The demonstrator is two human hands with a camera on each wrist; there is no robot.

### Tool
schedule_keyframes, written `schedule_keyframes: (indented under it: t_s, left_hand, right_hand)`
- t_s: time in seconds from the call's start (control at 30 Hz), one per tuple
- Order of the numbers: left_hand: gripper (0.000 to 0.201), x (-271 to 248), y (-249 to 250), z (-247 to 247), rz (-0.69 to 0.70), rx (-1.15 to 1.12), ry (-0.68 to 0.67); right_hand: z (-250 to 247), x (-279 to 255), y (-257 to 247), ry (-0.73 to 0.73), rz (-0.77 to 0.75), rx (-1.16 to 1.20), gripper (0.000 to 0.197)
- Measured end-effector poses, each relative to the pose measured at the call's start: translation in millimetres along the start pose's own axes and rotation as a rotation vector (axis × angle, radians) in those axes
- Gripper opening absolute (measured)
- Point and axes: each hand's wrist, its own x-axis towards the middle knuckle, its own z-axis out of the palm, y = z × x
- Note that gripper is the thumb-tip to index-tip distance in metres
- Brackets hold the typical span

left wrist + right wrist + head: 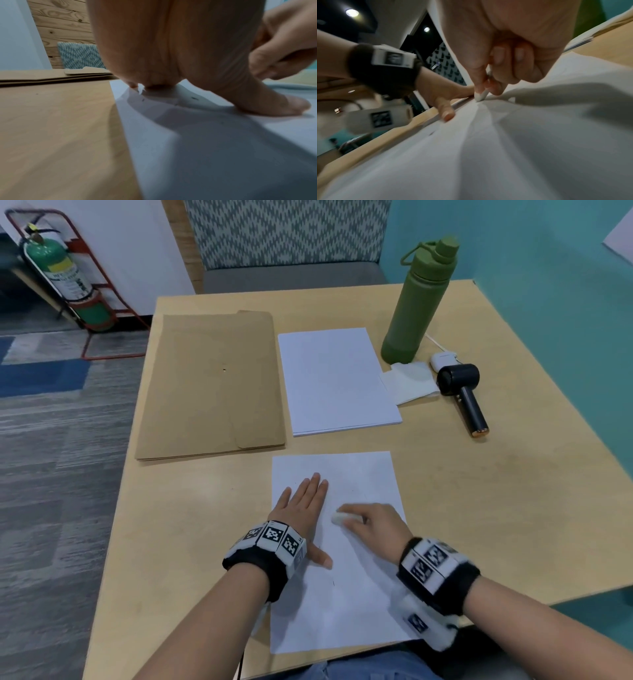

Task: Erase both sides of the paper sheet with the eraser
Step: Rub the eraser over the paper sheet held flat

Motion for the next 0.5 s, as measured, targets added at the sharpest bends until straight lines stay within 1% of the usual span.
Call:
schedule_keyframes:
  t_s: [0.07,0.13,0.2,0.27,0.3,0.37,0.43,0.5]
  left_hand:
    - [0.138,0.0,-0.6,0.3,0.004,-0.010,-0.003]
    - [0.138,0.3,-1.1,0.9,0.008,-0.014,-0.007]
    - [0.139,0.4,-1.3,0.6,0.012,-0.012,-0.013]
    - [0.138,0.2,-0.4,0.0,0.007,-0.010,-0.017]
    - [0.138,0.3,-0.3,-0.4,0.003,-0.007,-0.017]
    - [0.138,0.2,0.4,-0.7,-0.008,-0.005,-0.021]
    - [0.138,-0.1,0.6,-0.6,-0.014,-0.010,-0.012]
    - [0.137,-1.6,1.2,-0.7,-0.011,-0.022,-0.006]
  right_hand:
    - [0.4,-12.9,4.6,-0.101,-0.014,-0.050,0.017]
    - [-4.7,-1.3,5.1,-0.153,0.005,-0.108,0.021]
    - [-10.2,19.9,-0.6,-0.098,0.032,-0.127,0.028]
    - [-12.8,33.0,-5.9,-0.010,0.040,-0.118,0.028]
    - [-12.6,31.1,-7.1,0.009,0.038,-0.109,0.027]
    - [-10.5,11.1,-4.8,-0.017,0.024,-0.096,0.024]
    - [-10.0,-10.0,2.5,-0.083,-0.014,-0.120,0.020]
    - [-13.2,-15.4,9.4,-0.142,-0.040,-0.103,0.014]
